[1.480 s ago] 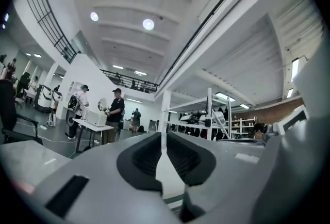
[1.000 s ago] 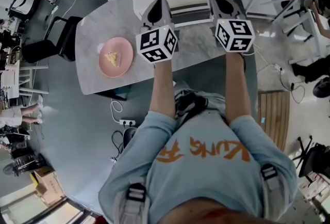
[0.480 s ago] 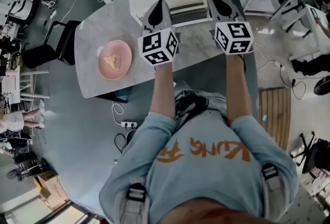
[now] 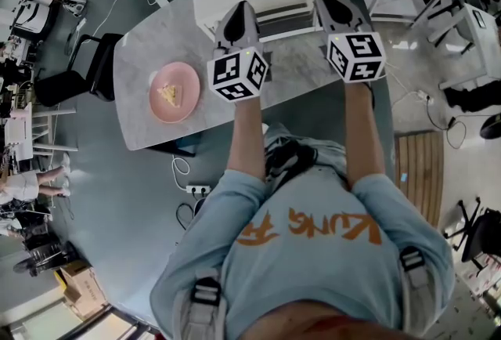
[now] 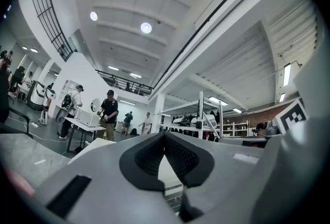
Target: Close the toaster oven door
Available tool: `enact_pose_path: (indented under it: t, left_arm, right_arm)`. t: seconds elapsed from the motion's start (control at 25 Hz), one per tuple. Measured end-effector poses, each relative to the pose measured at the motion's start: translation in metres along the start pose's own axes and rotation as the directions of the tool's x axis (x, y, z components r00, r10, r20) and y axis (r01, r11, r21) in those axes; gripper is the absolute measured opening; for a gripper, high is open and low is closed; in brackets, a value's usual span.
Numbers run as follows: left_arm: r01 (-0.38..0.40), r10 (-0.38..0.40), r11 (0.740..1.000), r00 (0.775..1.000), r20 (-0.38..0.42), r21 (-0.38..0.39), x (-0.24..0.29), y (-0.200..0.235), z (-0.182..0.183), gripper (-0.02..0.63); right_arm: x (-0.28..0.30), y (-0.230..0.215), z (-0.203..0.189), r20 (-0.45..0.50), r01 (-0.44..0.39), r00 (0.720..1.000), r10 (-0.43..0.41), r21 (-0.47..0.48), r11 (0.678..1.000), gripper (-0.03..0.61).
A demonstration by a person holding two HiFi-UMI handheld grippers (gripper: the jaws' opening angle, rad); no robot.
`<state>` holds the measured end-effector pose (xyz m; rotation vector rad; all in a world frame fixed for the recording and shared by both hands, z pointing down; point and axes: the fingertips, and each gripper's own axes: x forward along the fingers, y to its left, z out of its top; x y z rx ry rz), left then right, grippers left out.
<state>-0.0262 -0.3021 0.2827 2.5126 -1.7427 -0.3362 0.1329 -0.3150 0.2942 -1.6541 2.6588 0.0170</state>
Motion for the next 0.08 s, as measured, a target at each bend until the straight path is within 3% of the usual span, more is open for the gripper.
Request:
enact_pose_path:
  t: [0.08]
  left_arm:
    - [0.006, -0.006, 1.000, 1.000, 0.008, -0.008, -0.0002, -0.0019, -0.0010, 0.002]
  right_arm:
    - [-0.0012, -0.0020, -0.0001, 0.002, -0.002, 1.000, 0.002, -0.001, 1.000, -0.003]
